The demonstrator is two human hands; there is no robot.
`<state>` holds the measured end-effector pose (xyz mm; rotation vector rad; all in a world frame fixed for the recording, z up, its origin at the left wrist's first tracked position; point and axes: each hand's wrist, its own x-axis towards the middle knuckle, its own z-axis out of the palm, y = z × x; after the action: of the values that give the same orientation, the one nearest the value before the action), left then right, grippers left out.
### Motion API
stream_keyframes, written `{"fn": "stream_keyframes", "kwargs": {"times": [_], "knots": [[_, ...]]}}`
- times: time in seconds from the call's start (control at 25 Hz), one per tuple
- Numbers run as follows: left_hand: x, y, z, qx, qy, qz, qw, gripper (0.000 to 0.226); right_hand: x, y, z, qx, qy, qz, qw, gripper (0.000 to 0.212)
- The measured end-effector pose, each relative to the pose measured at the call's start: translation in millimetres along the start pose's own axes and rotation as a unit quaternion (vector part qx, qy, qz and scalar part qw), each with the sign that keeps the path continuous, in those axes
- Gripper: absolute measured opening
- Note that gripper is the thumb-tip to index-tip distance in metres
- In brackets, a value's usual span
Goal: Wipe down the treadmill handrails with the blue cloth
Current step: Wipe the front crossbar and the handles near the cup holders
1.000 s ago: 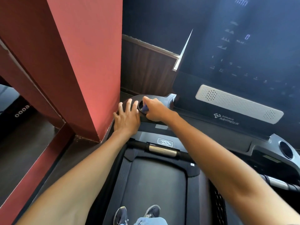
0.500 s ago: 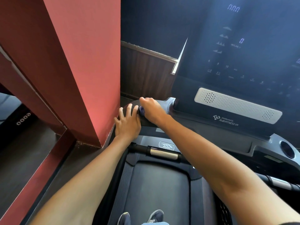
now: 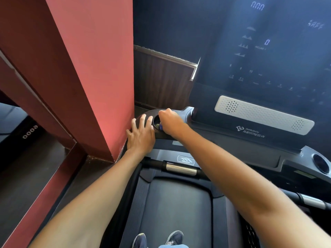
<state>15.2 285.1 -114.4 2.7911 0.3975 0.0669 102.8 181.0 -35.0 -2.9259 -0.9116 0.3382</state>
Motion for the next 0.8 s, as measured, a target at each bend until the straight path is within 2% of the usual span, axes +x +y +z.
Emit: {"fn": "stream_keyframes", "kwargs": {"times": [0.12,0.24,0.36,0.4,0.48,0.6,0.68,0.8], "knots": [[-1,2,2,-0.006,0.001,-0.006,1.000,0.049,-1,-13,20,0.084,0.071,0.045,0.993,0.015],[1,3,3,0.002,0.001,-0.009,1.000,0.049,-6,-3,23,0.204,0.044,0.020,0.978,0.014],[1,4,0,-0.004,-0.005,-0.004,1.000,0.050,-7,10,5,0.153,-0.039,-0.023,0.987,0.015],[-1,4,0,0.003,-0.005,-0.002,1.000,0.050,-7,7,1,0.105,-0.042,-0.026,0.993,0.019],[-1,2,-3,0.024,0.000,0.000,1.000,0.051,-1,-1,-1,0.031,0.017,-0.015,0.999,0.026],[-3,3,-3,0.033,-0.009,0.003,0.999,0.051,0,-12,7,0.044,0.085,0.043,0.994,0.024],[-1,4,-3,0.016,-0.013,-0.006,1.000,0.051,-1,-18,15,0.075,0.062,0.045,0.994,0.025],[-1,4,0,0.024,-0.008,-0.009,1.000,0.052,-3,-11,14,0.115,0.014,0.002,0.993,0.022]]}}
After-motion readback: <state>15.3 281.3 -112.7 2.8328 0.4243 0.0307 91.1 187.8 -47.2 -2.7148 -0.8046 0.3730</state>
